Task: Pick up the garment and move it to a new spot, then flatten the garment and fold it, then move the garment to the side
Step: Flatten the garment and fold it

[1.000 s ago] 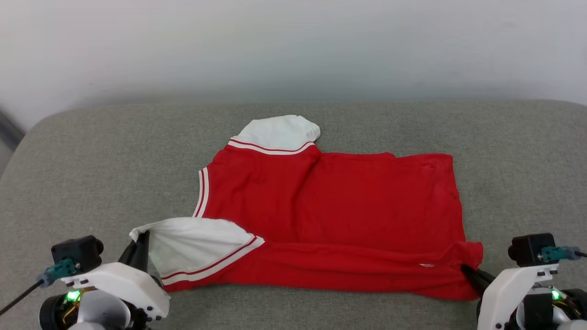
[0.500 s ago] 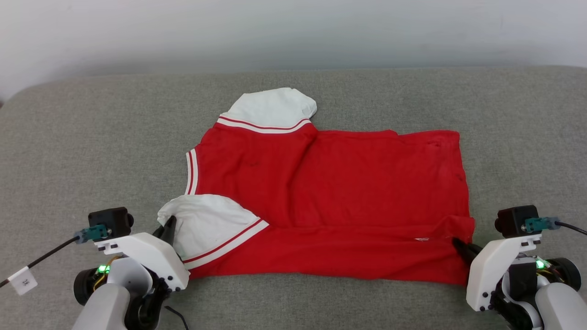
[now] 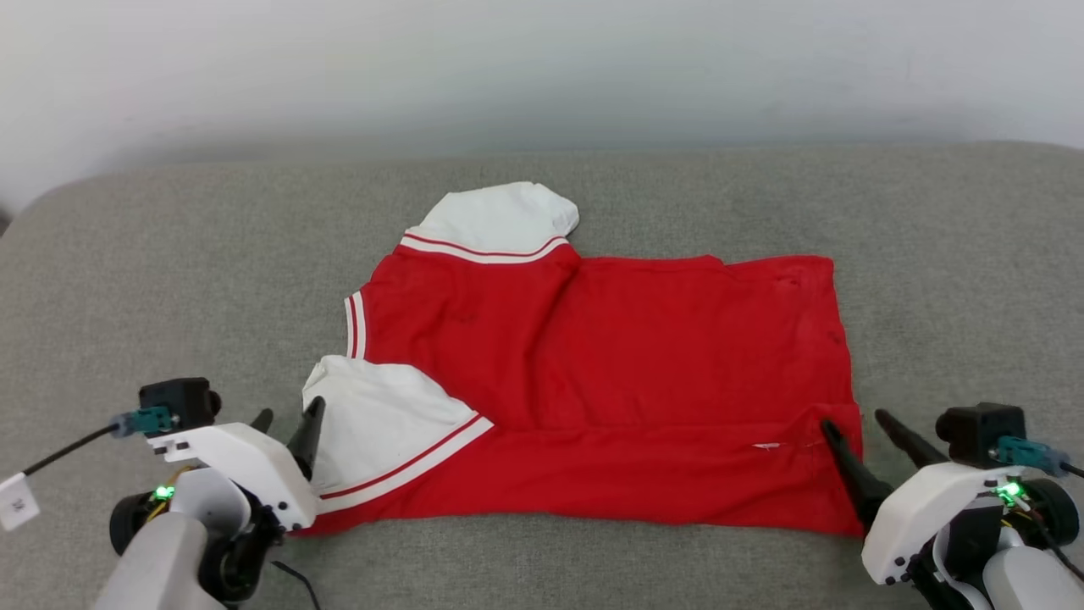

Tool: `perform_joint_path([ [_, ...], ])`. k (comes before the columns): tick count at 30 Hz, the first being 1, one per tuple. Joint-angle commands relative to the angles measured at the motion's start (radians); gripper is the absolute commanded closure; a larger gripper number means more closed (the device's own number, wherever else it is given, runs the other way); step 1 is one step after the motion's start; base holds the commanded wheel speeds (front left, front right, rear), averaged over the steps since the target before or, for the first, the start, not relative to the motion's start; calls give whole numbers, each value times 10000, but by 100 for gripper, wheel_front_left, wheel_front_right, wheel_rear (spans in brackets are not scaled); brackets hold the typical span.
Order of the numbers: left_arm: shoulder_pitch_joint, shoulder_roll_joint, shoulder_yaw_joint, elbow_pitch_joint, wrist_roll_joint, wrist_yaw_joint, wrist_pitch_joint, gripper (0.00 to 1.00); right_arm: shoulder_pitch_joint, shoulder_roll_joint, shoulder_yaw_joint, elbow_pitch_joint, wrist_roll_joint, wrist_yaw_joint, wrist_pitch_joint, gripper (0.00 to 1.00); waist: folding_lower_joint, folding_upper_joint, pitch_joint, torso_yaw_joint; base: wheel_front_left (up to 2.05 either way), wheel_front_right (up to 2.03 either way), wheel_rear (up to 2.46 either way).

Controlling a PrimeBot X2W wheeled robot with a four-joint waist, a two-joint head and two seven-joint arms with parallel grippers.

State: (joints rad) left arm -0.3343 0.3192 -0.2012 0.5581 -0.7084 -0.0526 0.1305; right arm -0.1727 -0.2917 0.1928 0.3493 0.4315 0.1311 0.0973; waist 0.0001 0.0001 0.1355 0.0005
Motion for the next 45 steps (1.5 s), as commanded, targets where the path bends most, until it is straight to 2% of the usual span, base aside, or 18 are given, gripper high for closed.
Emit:
perform_joint_path([
  [1, -112, 190, 38, -91, -24, -51, 86, 0, 151, -3, -92, -204, -154, -7, -343, 0, -1, -1, -254, -91, 0, 0, 0],
  [7, 91, 1091, 31, -841, -118, -155, 1152, 0, 668, 296, -642, -1297, -807, -7, -1651, 0, -1, -1, -719, -244, 0, 0, 0],
  [10, 155, 1631, -15, -1284, -283, -265, 2081, 0, 955, 492, -905, -1919, -1173, -7, -1924, 0, -1, -1, -828, -325, 0, 0, 0],
  [11, 155, 1631, -15, -1284, -283, -265, 2081, 0, 955, 492, -905, -1919, -1173, -7, -1924, 0, -1, -1, -828, -325, 0, 0, 0],
  [17, 496, 2578, -311, -2331, -839, -231, 4775, 0, 1417, 925, -1195, -3180, -1655, -5, -1768, 0, -1, -1, -673, -586, 0, 0, 0],
  [22, 935, 2922, -435, -2906, -1328, 174, 6372, 0, 1526, 1205, -1279, -4001, -1860, -5, -1479, 0, -1, -1, -221, -904, 0, 0, 0],
  [31, 1545, 2509, -503, -2659, -1923, 504, 6972, 0, 1285, 1437, -1327, -4340, -1882, -5, -1206, 0, -1, -1, 415, -1271, 0, 0, 0],
  [32, 1576, 2419, -532, -2591, -1965, 480, 6936, 28, 1277, 1424, -1343, -4363, -1856, -5, -1206, 0, -1, -1, 447, -1284, 0, 0, 0],
  [33, 1620, 2269, -558, -2521, -2075, 448, 6938, 69, 1255, 1406, -1357, -4384, -1827, -5, -1188, 0, -1, -1, 487, -1288, 0, 0, 0],
  [34, 1617, 2159, -607, -2441, -2132, 366, 6948, 100, 1201, 1391, -1408, -4411, -1788, -5, -1177, 0, -1, -1, 522, -1284, 0, 0, 0],
  [36, 1525, 1973, -619, -2366, -2185, 262, 6749, 100, 1153, 1345, -1490, -4444, -1733, -5, -1058, 0, -1, -1, 547, -1228, 0, 0, 0],
  [40, 1208, 2005, -565, -2338, -1847, 143, 6100, 100, 1099, 1059, -1632, -4395, -1339, -5, -404, 0, -1, -1, 466, -993, 0, 0, 0],
  [45, 788, 2011, -433, -2669, -1492, 150, 5302, 100, 909, 330, -1764, -4084, -503, -7, 1677, 0, -1, -1, 396, -587, 0, 0, 0],
])
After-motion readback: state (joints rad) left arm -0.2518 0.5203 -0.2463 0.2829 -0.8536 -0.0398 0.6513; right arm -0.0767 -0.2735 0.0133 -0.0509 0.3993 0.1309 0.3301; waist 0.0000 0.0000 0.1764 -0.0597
